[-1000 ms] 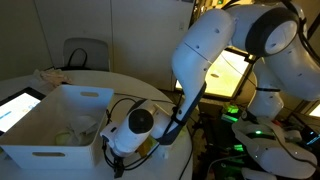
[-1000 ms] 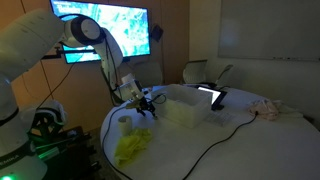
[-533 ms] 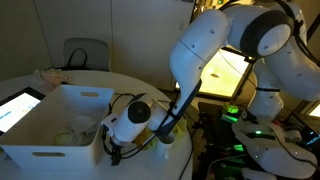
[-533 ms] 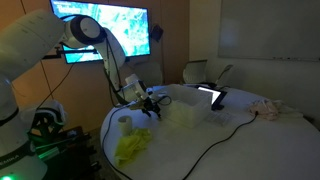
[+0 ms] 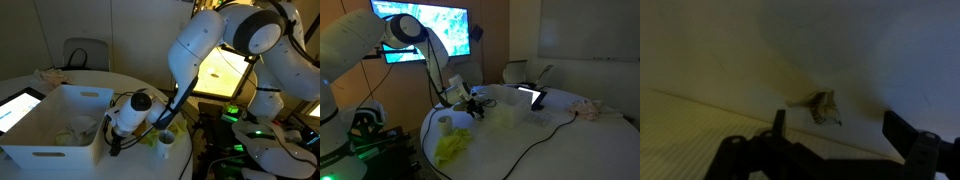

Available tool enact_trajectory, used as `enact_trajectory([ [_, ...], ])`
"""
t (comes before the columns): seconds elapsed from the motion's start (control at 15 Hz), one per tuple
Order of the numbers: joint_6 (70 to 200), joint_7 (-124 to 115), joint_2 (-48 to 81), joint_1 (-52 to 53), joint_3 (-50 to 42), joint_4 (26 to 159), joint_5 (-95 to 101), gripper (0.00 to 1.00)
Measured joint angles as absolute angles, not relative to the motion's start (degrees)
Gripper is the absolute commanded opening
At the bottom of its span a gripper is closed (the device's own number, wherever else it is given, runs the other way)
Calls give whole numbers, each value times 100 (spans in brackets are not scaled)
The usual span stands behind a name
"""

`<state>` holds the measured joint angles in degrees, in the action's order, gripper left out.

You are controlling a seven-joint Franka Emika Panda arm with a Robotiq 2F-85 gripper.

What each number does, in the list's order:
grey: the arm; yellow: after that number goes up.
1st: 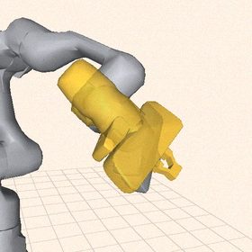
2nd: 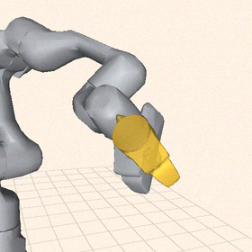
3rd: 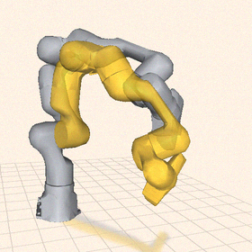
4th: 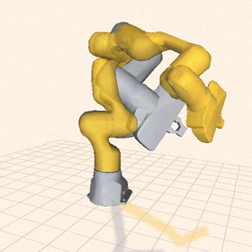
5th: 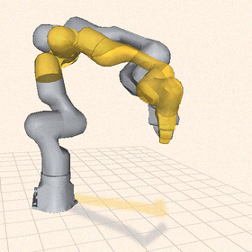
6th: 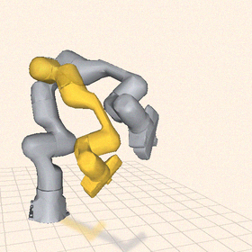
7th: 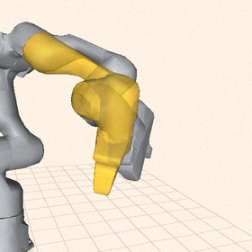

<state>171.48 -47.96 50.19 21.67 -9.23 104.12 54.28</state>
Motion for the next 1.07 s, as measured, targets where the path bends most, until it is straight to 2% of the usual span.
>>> enact_trajectory([
  [0.33, 17135, -3994, 4919, 833, 294, 10636, 4739, 100],
  [0.47, 17120, -3569, 4894, 546, 519, 10674, 4238, 100],
  [1.07, 17136, -1743, 4781, 1066, 200, 10685, 1528, 100],
])
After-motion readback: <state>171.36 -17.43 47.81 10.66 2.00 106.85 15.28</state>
